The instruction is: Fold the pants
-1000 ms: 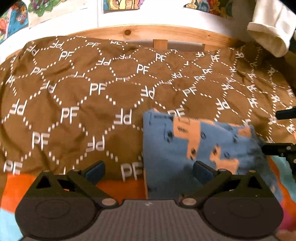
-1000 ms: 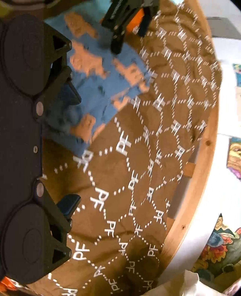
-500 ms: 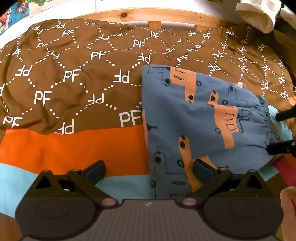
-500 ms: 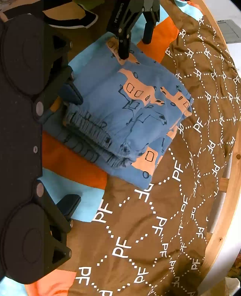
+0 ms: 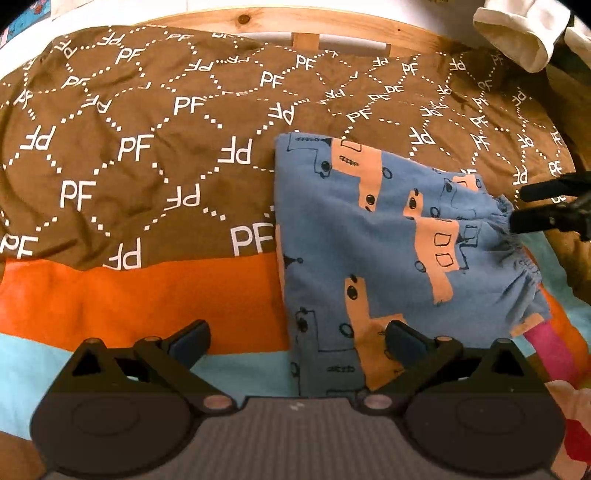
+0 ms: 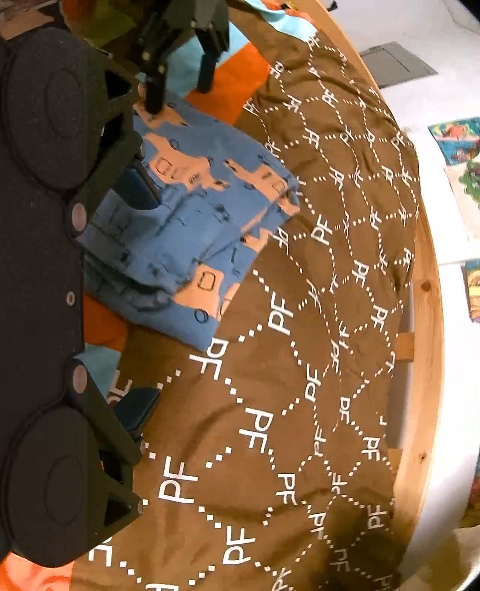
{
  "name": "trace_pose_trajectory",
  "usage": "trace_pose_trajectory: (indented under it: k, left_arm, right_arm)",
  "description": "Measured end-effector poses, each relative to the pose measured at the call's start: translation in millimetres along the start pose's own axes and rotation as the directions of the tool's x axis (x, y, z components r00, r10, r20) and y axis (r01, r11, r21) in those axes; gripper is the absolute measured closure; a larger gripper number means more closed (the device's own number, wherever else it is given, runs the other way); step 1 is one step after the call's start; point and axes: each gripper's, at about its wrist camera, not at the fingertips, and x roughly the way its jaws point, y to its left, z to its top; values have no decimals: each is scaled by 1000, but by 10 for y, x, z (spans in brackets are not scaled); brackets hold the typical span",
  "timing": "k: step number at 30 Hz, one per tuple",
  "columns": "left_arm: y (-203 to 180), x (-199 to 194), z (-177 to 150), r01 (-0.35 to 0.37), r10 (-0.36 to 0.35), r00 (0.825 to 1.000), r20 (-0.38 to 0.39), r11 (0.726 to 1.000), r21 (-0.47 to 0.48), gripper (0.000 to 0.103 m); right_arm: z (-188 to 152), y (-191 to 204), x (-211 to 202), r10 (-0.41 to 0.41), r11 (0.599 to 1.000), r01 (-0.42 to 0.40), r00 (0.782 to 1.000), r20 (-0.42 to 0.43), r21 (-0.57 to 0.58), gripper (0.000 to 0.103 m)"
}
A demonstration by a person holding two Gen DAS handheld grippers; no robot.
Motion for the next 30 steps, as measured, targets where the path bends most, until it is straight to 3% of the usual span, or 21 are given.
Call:
trace_pose_trajectory:
  k: [12, 22, 25, 30]
  left_arm:
    - [-37, 14, -32, 13, -14, 1000, -27, 999, -30, 0]
    - [52, 50, -159, 51, -49, 999, 22, 996, -77, 0]
    - [42, 44, -176, 50, -48, 998, 33, 997, -63, 0]
    - [49, 32, -179, 58, -55, 998, 36, 997, -58, 0]
  right_arm:
    - [74, 69, 148, 25, 998, -27, 999, -34, -50, 1]
    - [98, -98, 305, 51, 999, -51, 998, -47, 12, 1]
    - [98, -187, 332, 111, 993, -108, 993, -45, 51, 2]
    - [105, -233, 350, 144, 988, -141, 989, -35, 64, 19]
